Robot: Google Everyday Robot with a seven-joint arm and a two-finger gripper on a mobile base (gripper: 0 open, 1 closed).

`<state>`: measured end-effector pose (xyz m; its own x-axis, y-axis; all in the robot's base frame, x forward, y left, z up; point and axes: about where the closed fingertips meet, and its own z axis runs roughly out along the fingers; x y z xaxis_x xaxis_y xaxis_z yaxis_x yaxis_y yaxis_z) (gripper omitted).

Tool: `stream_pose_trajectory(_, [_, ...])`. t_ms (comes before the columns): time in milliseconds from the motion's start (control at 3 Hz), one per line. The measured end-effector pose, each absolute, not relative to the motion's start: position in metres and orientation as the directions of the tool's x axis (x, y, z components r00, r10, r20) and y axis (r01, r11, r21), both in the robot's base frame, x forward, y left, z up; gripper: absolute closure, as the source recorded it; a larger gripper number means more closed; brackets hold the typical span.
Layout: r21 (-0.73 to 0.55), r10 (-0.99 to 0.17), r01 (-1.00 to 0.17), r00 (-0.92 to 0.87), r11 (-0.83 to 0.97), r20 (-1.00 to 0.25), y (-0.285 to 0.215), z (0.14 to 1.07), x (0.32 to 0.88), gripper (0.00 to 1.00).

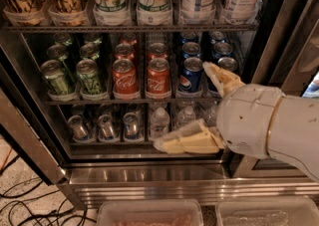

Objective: Pick orange can from top shelf of fridge

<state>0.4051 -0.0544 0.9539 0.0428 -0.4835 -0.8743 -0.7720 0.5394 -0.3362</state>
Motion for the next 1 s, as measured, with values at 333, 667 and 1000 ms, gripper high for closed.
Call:
stream_pose_trajectory(333, [-0.324, -0.378, -0.774, 0.119, 0.544, -0.918, -0.027, 0.982, 0.404, 0.0])
stream_pose_trajectory(667, [-0.294, -0.318, -0.769, 0.125, 0.568, -0.94, -0.02, 0.998, 0.405, 0.0])
stream_pose_trajectory(1000, [-0.294, -0.318, -0.769, 0.125, 0.568, -0.94, -0.02, 0.998, 0.405, 0.0])
